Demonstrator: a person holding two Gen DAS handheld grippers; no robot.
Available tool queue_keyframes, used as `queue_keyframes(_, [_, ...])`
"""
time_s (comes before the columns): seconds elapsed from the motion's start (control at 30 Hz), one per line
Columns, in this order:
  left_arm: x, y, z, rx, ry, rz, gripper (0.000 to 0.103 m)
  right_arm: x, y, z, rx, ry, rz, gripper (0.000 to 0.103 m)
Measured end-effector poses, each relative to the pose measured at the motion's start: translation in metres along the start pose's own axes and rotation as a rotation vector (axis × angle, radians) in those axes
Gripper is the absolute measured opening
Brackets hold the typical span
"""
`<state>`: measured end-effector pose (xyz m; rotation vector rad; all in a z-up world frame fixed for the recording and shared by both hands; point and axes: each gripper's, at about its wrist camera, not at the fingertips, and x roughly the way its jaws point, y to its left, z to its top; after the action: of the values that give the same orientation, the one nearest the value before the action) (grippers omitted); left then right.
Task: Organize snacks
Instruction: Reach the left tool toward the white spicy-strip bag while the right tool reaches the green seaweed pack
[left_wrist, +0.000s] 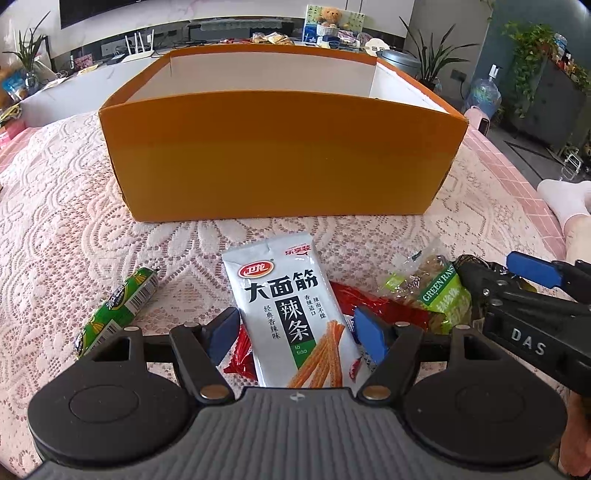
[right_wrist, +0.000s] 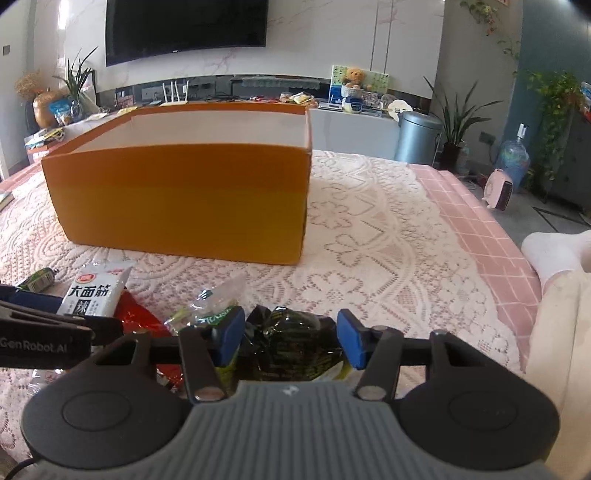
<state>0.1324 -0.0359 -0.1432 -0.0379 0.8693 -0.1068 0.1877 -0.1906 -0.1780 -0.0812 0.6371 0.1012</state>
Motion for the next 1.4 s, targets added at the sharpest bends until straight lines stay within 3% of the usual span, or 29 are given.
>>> queue_keyframes(0.33, [0.002, 0.004, 0.001, -0.012, -0.005, -0.002, 0.083, 0.009, -0.004, 0.002, 0.044, 0.005, 0.01, 0.052])
queue_keyframes(0.47, [0.001, 0.003, 0.0, 0.003, -0.013, 0.003, 0.083, 0.013, -0.01, 0.002, 0.077, 0.013, -0.02, 0.07])
queue_keyframes(0.63, [0.002, 0.002, 0.0, 0.013, -0.017, 0.002, 0.083, 0.016, -0.012, 0.001, 0.089, 0.025, -0.031, 0.069])
queue_keyframes(0.83, [0.005, 0.004, 0.002, 0.004, -0.016, -0.012, 0.084, 0.024, -0.016, -0.001, 0.113, 0.063, -0.016, 0.058])
queue_keyframes(0.87, [0.005, 0.004, 0.002, 0.005, -0.016, -0.014, 0.084, 0.024, -0.016, -0.002, 0.115, 0.065, -0.017, 0.049])
queue_keyframes(1.1, [0.007, 0.007, 0.003, -0.01, -0.005, -0.03, 0.084, 0.022, -0.002, -0.005, 0.019, 0.047, -0.043, 0.04])
queue_keyframes(1.27, [0.006, 0.005, 0.004, -0.002, 0.0, -0.056, 0.064, 0.015, 0.003, -0.006, -0.013, 0.013, -0.063, 0.04])
queue_keyframes(1.4, [0.004, 0.002, 0.004, 0.005, -0.006, -0.046, 0.059, 0.008, 0.003, -0.006, -0.022, -0.017, -0.067, 0.04])
